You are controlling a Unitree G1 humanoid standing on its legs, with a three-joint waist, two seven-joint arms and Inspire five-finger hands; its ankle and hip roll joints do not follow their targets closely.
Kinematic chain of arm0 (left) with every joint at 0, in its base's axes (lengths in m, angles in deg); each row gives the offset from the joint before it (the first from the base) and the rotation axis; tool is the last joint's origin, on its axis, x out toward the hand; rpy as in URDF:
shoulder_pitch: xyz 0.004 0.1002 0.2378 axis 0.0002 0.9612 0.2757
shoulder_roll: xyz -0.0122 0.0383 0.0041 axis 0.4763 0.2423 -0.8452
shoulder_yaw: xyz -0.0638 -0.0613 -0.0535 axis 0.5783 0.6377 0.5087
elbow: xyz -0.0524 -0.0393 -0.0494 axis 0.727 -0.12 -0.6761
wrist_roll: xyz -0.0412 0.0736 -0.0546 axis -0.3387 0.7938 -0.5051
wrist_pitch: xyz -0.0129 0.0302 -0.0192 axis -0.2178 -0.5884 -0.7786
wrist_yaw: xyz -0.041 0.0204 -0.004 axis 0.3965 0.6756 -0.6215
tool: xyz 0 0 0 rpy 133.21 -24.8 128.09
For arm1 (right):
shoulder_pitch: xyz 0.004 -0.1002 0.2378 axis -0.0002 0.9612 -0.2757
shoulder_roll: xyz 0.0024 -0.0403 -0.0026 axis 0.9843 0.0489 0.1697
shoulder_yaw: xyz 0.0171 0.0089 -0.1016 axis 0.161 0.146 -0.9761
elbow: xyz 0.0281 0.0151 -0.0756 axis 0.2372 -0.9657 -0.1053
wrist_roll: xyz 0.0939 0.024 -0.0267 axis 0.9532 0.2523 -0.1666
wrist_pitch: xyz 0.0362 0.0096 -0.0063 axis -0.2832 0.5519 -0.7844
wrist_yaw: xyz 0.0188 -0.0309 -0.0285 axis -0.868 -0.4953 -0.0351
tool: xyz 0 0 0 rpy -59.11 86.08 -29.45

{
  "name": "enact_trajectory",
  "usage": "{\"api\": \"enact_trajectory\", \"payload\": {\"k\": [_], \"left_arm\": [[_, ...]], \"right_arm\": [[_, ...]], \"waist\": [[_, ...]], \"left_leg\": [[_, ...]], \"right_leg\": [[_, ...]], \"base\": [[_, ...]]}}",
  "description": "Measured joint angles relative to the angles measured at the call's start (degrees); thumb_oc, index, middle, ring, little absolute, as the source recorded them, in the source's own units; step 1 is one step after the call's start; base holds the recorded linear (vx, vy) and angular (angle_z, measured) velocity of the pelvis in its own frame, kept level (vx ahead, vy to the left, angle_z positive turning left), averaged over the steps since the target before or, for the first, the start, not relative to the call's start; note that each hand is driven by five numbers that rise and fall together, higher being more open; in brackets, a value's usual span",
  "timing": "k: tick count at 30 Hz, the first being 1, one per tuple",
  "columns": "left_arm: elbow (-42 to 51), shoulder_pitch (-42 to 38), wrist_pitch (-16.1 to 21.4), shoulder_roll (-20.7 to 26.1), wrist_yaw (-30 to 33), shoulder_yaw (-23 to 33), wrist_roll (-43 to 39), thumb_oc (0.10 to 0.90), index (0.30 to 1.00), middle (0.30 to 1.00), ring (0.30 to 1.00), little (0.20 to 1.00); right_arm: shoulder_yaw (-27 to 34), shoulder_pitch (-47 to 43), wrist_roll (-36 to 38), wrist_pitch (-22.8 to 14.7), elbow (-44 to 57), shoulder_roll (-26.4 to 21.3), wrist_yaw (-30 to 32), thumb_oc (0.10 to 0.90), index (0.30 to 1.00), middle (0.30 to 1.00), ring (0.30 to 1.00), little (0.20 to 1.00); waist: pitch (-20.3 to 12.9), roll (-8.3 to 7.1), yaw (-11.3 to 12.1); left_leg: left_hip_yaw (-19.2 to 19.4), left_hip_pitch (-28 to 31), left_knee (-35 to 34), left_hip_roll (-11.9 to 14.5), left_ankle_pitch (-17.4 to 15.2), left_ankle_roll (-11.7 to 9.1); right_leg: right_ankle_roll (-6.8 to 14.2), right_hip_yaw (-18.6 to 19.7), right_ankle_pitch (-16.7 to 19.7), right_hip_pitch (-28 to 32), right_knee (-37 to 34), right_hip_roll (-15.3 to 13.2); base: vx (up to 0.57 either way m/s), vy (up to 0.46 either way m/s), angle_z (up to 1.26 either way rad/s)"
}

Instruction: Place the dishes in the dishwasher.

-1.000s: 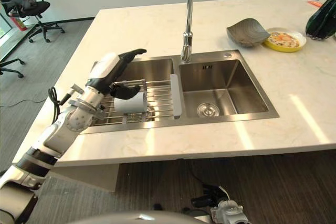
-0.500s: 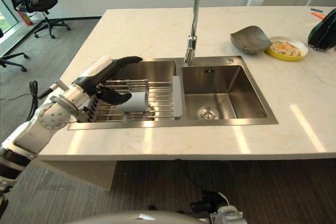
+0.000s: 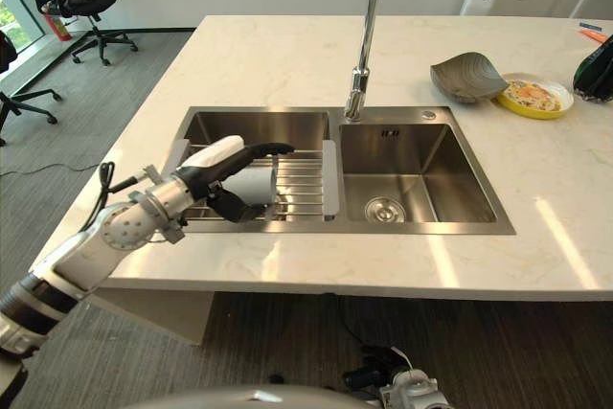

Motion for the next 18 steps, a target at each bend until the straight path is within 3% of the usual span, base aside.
{"api": "enact_trajectory", "payload": {"k": [5, 6, 8, 14, 18], "left_arm": [[-3.5, -1.1, -0.3, -3.8, -0.6, -4.3, 2.1, 0.8, 0.9, 0.9, 0.9, 0.9], [-7.5, -1.5, -0.2, -8.0, -0.4, -4.3, 4.0, 0.8, 0.9, 0.9, 0.9, 0.9], [-10.6, -2.5, -0.1, -9.4, 1.2, -3.8, 6.8, 0.8, 0.9, 0.9, 0.9, 0.9], [-12.8, -2.6, -1.2, -7.9, 5.2, -3.6, 19.0, 0.8, 0.9, 0.9, 0.9, 0.9], [-12.9, -2.5, -1.5, -7.9, 6.6, -3.5, 20.2, 0.8, 0.9, 0.9, 0.9, 0.9]], "right_arm": [[0.1, 0.3, -0.9, -0.1, -0.1, 0.0, 0.0, 0.8, 0.9, 0.9, 0.9, 0.9], [0.3, 0.5, -0.9, -0.1, -0.1, -0.1, 0.0, 0.8, 0.9, 0.9, 0.9, 0.9], [0.2, 0.3, -0.9, -0.1, -0.6, 0.0, 0.0, 0.8, 0.9, 0.9, 0.9, 0.9], [0.1, 0.9, -1.0, -0.2, 0.4, -0.1, 0.4, 0.8, 0.9, 0.9, 0.9, 0.9], [0.2, 1.0, -1.0, -0.3, 0.5, -0.1, 0.5, 0.8, 0.9, 0.9, 0.9, 0.9]], "waist": [[-0.8, 0.31, -1.1], [-1.0, 0.42, -1.4], [-1.7, 0.43, -1.3], [-1.8, 0.45, -1.5], [-1.7, 0.26, -1.4]], "left_leg": [[0.0, -0.1, 0.0, 0.1, 0.1, 0.0], [0.0, -0.1, 0.0, 0.1, 0.1, -0.1], [0.0, -0.1, 0.0, 0.1, 0.1, -0.1], [0.3, -0.4, 0.0, 0.2, 0.2, -0.1], [0.4, -0.4, 0.0, 0.2, 0.2, -0.1]], "right_leg": [[0.0, 0.0, 0.0, -0.1, 0.0, 0.1], [0.0, 0.0, 0.0, -0.2, 0.0, 0.1], [0.0, -0.1, 0.0, -0.2, 0.0, 0.1], [-0.2, 0.3, 0.2, -0.5, 0.0, 0.2], [-0.2, 0.3, 0.2, -0.6, 0.0, 0.2]], "base": [[0.0, 0.0, 0.0], [0.0, 0.0, 0.0], [0.0, 0.0, 0.0], [0.0, 0.0, -0.03], [0.0, 0.0, 0.0]]}}
